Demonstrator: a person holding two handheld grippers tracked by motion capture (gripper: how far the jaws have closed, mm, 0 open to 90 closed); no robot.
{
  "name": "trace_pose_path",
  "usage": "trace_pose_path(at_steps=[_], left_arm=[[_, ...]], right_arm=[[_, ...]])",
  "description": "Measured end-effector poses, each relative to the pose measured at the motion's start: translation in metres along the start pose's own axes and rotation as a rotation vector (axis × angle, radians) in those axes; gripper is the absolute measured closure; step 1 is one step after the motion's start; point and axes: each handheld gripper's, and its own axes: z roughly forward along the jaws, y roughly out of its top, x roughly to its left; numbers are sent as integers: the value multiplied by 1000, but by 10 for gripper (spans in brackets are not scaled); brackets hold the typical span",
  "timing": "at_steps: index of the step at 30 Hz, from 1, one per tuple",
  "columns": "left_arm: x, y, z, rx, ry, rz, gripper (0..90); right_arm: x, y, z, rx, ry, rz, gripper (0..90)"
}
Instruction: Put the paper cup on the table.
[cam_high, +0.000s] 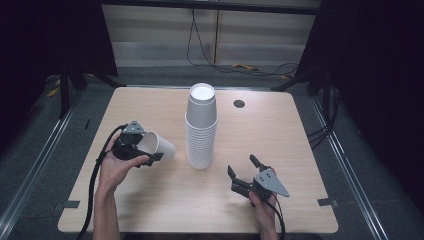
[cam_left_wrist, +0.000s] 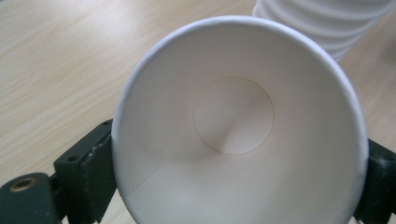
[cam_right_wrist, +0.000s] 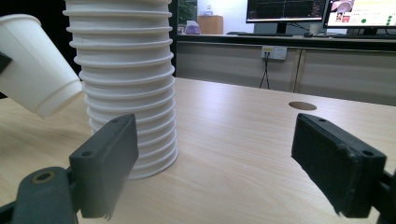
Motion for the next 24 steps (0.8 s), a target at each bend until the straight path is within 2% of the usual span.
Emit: trace_pose_path(at_steps=[4, 6, 9, 11, 14, 18, 24], left_arm=[[6, 1, 4, 51, 31, 3, 85], [8, 2, 5, 76, 32, 4, 85], [9, 5, 6, 121, 63, 20, 83], [10, 7, 6, 143, 67, 26, 82], [9, 9, 10, 195, 104, 47, 81], [10, 10, 16, 248, 122, 62, 78], [8, 13, 23, 259, 125, 71, 70]], right_arm=[[0, 0, 0, 1, 6, 1, 155], [0, 0, 0, 1, 6, -1, 155], [0, 0, 0, 1, 6, -2, 155], [0, 0, 0, 1, 5, 0, 155], [0, 0, 0, 1, 5, 0, 155], [0, 0, 0, 0, 3, -1, 154], [0, 0, 0, 0, 3, 1, 152]])
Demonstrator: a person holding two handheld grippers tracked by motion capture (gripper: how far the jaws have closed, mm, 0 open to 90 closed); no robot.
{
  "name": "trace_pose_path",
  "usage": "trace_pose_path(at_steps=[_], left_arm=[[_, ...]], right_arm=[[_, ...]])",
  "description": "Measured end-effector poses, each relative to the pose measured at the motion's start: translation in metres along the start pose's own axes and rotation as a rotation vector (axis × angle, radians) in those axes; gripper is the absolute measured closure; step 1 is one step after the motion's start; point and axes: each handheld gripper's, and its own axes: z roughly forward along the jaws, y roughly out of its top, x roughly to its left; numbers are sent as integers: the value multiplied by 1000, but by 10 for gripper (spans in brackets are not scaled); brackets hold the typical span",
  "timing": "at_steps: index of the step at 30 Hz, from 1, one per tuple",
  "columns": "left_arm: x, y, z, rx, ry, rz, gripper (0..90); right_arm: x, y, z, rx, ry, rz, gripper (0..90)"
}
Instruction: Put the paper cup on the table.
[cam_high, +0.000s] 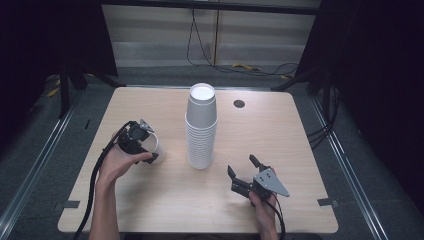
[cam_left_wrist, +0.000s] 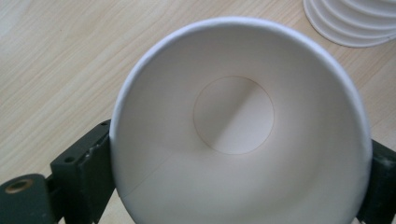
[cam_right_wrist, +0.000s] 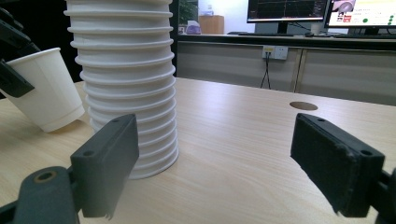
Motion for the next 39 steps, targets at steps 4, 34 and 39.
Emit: trace_pose_path(at_steps=[4, 34, 39], left_arm=[[0, 3, 3, -4, 5, 6, 60], [7, -19, 27, -139, -28, -83, 127], [7, -26, 34, -166, -40, -103, 139]], right_arm=[[0, 0, 0, 0, 0, 1, 153], [0, 0, 0, 2, -4, 4, 155], [0, 0, 0, 3, -3, 3, 156]])
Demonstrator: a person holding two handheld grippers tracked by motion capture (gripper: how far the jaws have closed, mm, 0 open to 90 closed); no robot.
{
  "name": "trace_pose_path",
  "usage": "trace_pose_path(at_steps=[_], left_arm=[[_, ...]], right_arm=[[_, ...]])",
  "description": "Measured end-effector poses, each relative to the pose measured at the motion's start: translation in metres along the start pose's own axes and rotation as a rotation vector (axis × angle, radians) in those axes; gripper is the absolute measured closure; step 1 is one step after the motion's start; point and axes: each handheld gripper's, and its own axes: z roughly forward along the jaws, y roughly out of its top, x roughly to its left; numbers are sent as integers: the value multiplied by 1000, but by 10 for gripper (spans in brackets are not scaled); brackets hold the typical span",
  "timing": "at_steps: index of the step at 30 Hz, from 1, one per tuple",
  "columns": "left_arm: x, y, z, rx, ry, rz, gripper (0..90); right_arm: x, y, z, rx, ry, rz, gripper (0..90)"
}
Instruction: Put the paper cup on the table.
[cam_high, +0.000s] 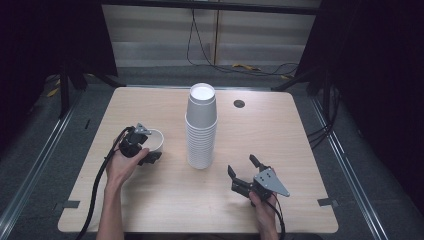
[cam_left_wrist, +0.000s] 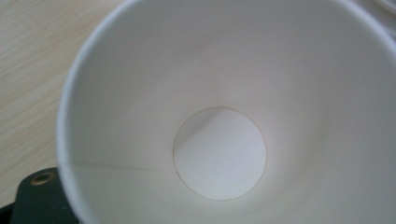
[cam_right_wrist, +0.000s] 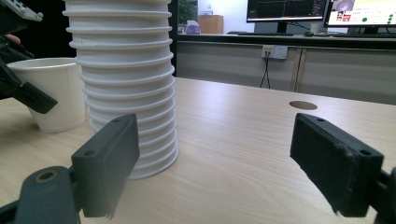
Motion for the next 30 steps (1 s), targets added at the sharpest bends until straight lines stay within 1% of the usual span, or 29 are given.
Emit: trace_pose_path(at_steps=[1, 2, 3, 4, 5, 6, 7, 8, 9, 10, 11, 12, 13, 15, 16, 18, 20, 23, 25, 26, 27, 28, 29, 30], left_arm=[[0, -2, 1, -2, -1, -4, 148], [0, -4, 3, -7, -11, -18, 157], [0, -5, 3, -9, -7, -10, 156], [-1, -7, 3, -11, -8, -22, 157], [-1, -8, 2, -19, -2, -20, 157], [-2, -10, 2, -36, -3, -26, 157], [-2, -12, 1, -43, -9, -37, 157], [-2, -14, 1, -30, -10, -40, 157], [-2, -15, 1, -22, 11, -37, 157], [-2, -17, 1, -24, 14, -38, 157], [-3, -20, 1, -48, -11, -64, 155], [-2, -23, 1, -60, -38, -71, 159], [-1, -26, 1, -68, -40, -86, 162], [-2, -31, 2, -53, -1, -93, 159], [-2, -32, 2, -47, 3, -80, 157], [-4, -36, 0, -61, -8, -85, 160], [-7, -40, -4, -75, 6, -91, 159], [-11, -44, -10, -109, 20, -93, 159], [-15, -47, -15, -123, 27, -94, 159], [-18, -48, -18, -136, 39, -89, 159], [-21, -50, -21, -157, 42, -92, 159], [-23, -52, -23, -176, 28, -105, 159], [-25, -54, -26, -187, 23, -108, 159], [-28, -55, -27, -191, 34, -106, 164]], right_arm=[[0, 0, 0, 0, 1, -1, 156], [0, 0, 0, 0, 1, 0, 156], [0, 0, 0, 0, 0, 0, 156], [0, 0, 0, 0, 0, 0, 156], [0, 0, 0, 0, 0, 0, 156], [0, 0, 0, 0, 0, 0, 156], [0, 0, 0, -1, 2, 0, 156], [0, 0, 0, 1, 1, 0, 156], [0, 0, 0, 1, 1, 0, 156], [0, 0, 0, -1, 2, 0, 156], [0, 0, 0, -1, 2, 0, 156], [0, 0, 0, 0, 2, 1, 156], [0, 0, 1, 4, 0, 4, 156], [0, 0, 1, 6, 1, -1, 156], [0, 0, 1, 4, 1, -4, 156], [0, 0, 1, 6, 2, -1, 156], [0, 0, 1, 5, 3, -3, 156], [0, 0, 1, 5, 3, -2, 156], [0, 0, 0, 2, 3, -1, 156], [0, 0, 0, 2, 4, 0, 156], [0, 0, 0, 2, 3, 0, 156], [0, 0, 1, 3, 4, 0, 156], [0, 0, 0, 3, 4, 0, 156], [0, 0, 1, 3, 5, 0, 156]])
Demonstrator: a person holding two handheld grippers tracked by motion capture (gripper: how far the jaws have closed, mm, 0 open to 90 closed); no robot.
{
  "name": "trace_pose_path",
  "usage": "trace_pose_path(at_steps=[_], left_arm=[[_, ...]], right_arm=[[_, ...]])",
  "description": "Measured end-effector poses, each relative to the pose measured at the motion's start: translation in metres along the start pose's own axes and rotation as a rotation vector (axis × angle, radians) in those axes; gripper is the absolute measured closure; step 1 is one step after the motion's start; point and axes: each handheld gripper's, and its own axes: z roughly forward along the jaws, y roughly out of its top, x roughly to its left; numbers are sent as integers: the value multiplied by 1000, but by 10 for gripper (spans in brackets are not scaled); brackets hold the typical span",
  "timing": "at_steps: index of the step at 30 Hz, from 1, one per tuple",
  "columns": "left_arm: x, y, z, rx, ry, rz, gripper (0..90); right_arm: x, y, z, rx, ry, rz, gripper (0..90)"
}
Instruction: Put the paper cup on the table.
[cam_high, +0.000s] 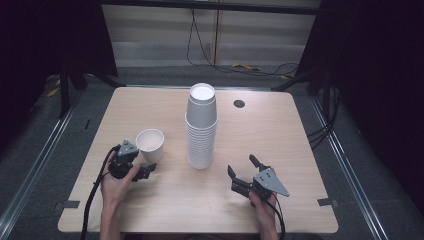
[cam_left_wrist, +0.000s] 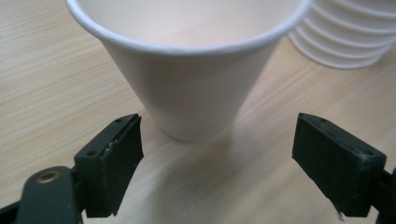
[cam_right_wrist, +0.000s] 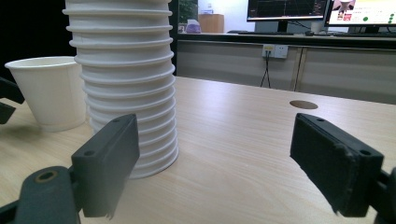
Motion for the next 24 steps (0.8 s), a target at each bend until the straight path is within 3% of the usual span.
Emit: trace_pose_path(at_steps=[2, 7, 10, 13, 15, 18, 20, 24], left_arm=[[-6, -3, -3, -19, 24, 18, 159], [-12, -12, -5, -74, -12, -10, 159], [-18, -15, -7, -105, -16, 4, 159], [-28, -20, -11, -160, -57, -18, 158], [-35, -23, -15, -233, -41, -16, 159], [-41, -24, -21, -291, -86, -26, 159], [-46, -23, -23, -299, -70, -4, 159], [-57, -23, -19, -298, -102, 23, 159]], right_arm=[[0, 0, 0, 0, 1, -1, 156], [0, 0, 0, 0, 2, 0, 156], [0, 0, 0, 0, 1, 0, 156], [0, 0, 0, 1, 1, 3, 156], [0, 0, 0, 1, 0, 3, 156], [0, 0, 0, -2, -2, 0, 156], [0, 0, -1, -2, 0, -1, 156], [0, 0, 0, -2, 0, -1, 156]])
